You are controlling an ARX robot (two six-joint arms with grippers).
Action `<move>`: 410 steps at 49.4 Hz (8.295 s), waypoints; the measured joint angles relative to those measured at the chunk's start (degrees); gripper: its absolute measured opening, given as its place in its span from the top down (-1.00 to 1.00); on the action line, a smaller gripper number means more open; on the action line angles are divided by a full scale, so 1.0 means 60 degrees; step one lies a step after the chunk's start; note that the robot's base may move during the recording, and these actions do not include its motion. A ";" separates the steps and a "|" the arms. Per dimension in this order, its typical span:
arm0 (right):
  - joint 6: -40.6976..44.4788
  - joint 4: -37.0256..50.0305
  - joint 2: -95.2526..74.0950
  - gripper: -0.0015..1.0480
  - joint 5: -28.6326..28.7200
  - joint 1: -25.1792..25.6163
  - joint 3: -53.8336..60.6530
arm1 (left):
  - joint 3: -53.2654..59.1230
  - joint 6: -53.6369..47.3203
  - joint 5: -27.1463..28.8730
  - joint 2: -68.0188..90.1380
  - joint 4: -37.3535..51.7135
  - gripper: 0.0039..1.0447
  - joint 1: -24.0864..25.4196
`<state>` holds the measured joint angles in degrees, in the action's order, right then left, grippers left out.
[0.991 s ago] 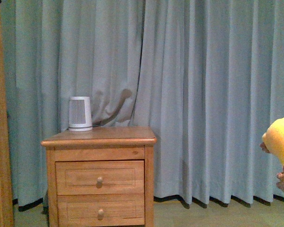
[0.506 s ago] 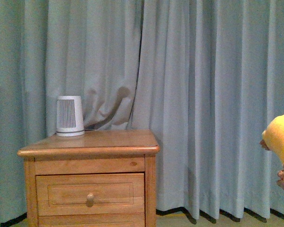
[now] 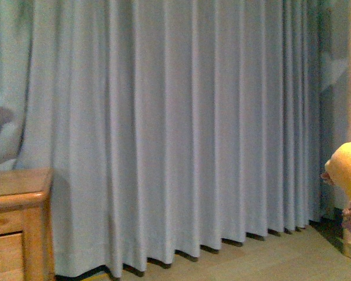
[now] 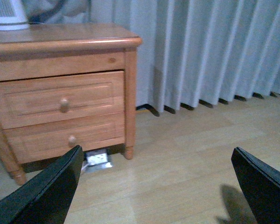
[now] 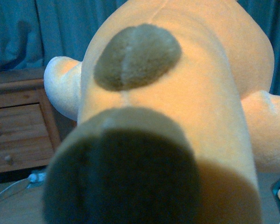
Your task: Put away toys
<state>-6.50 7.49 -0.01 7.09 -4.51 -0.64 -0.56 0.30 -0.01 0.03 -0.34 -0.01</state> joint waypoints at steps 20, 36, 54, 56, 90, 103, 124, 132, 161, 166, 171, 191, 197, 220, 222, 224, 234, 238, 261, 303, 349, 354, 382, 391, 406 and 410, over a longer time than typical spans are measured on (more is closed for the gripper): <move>0.0000 0.0000 0.0000 0.82 0.0007 0.0000 0.0000 | 0.0000 -0.0004 0.0004 0.0000 0.0000 -0.89 0.0000; -0.0004 0.0000 0.0000 0.82 -0.0007 0.0000 0.0000 | 0.0000 -0.0004 0.0011 0.0000 0.0000 -0.89 -0.0004; -0.0007 0.0000 0.0000 0.82 -0.0004 -0.0004 0.0000 | 0.0000 -0.0004 0.0007 0.0000 0.0000 -0.89 0.0000; -0.0007 0.0000 0.0000 0.82 -0.0004 0.0000 0.0000 | 0.0000 -0.0007 0.0000 0.0000 0.0000 -0.89 0.0000; -0.0029 0.0000 0.0000 0.82 0.0029 0.0015 0.0000 | 0.0000 -0.0007 0.0004 0.0000 0.0000 -0.89 -0.0007; -0.0029 0.0000 0.0000 0.82 0.0029 0.0018 0.0000 | 0.0000 -0.0007 0.0000 0.0000 0.0000 -0.89 -0.0007; -0.0029 0.0000 0.0000 0.82 0.0025 0.0018 0.0000 | 0.0000 -0.0007 0.0004 -0.0004 0.0000 -0.89 -0.0007; -0.0029 0.0000 0.0000 0.82 0.0000 0.0018 0.0000 | 0.0000 -0.0007 -0.0007 0.0000 0.0000 -0.89 -0.0007; -0.0029 0.0000 0.0000 0.82 -0.0004 0.0000 0.0000 | 0.0000 -0.0007 -0.0004 -0.0004 0.0000 -0.89 0.0000; -0.0029 0.0000 0.0000 0.82 -0.0004 0.0000 0.0000 | 0.0000 -0.0007 0.0004 -0.0007 0.0004 -0.89 0.0004; -0.0029 0.0000 0.0000 0.82 0.0000 0.0000 0.0000 | 0.0000 -0.0007 -0.0004 -0.0004 0.0000 -0.89 0.0004; -0.0029 0.0000 0.0000 0.82 -0.0004 0.0000 0.0000 | 0.0000 -0.0007 0.0000 -0.0004 0.0000 -0.89 0.0004; -0.0029 0.0000 0.0000 0.82 0.0000 0.0000 0.0000 | 0.0000 -0.0007 0.0004 -0.0007 0.0000 -0.89 0.0004; -0.0029 0.0000 0.0000 0.82 -0.0004 0.0000 0.0000 | 0.0000 -0.0007 0.0000 -0.0004 0.0000 -0.89 0.0004; -0.0029 0.0000 0.0000 0.82 0.0000 0.0000 0.0000 | 0.0000 -0.0007 0.0004 -0.0004 0.0000 -0.89 0.0004; -0.0029 0.0000 0.0000 0.82 0.0000 -0.0004 0.0000 | 0.0000 -0.0007 0.0004 -0.0004 0.0000 -0.89 0.0004; -0.0029 0.0000 0.0000 0.82 -0.0004 0.0000 0.0000 | 0.0000 -0.0007 0.0004 -0.0004 0.0004 -0.89 0.0004; 0.0146 -0.0193 -0.0033 0.82 -0.0291 -0.0015 -0.0022 | 0.0000 -0.0007 0.0000 -0.0004 0.0000 -0.89 0.0004; 0.1166 0.0525 -0.3231 0.82 -0.1304 -0.0317 -0.4080 | 0.0000 -0.0007 0.0000 -0.0004 0.0000 -0.89 0.0004; -0.0087 0.0761 -1.2003 0.82 -0.1534 -0.1479 -1.4342 | 0.0000 -0.0007 0.0004 -0.0004 0.0000 -0.89 0.0004; -0.2918 -0.3104 -1.7150 0.82 -0.0605 -0.1515 -2.0913 | 0.0000 -0.0007 0.0004 -0.0004 0.0000 -0.89 0.0004; -0.3020 -0.3242 -1.7376 0.82 -0.0433 -0.1494 -2.1059 | 0.0000 -0.0007 0.0004 -0.0004 0.0000 -0.89 0.0004; -0.4929 -0.3355 -1.8848 0.82 0.1013 -0.1479 -2.2396 | 0.0000 -0.0007 0.0004 -0.0004 0.0000 -0.89 0.0004; -0.5340 -0.3133 -1.9230 0.82 0.1319 -0.1479 -2.2749 | 0.0000 -0.0007 0.0004 -0.0004 0.0000 -0.89 0.0004; -0.5078 -0.3388 -1.9577 -0.05 0.0991 -0.1508 -2.3409 | 0.0000 -0.0007 0.0004 -0.0004 0.0000 -0.89 0.0004; -0.4838 -0.3406 -1.9580 -0.31 0.0769 -0.1523 -2.3478 | 0.0000 -0.0007 0.0004 -0.0004 0.0000 -0.89 0.0004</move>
<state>-35.53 -12.95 -117.49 11.70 -13.65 -141.51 -0.56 0.25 0.01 0.01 -0.34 0.01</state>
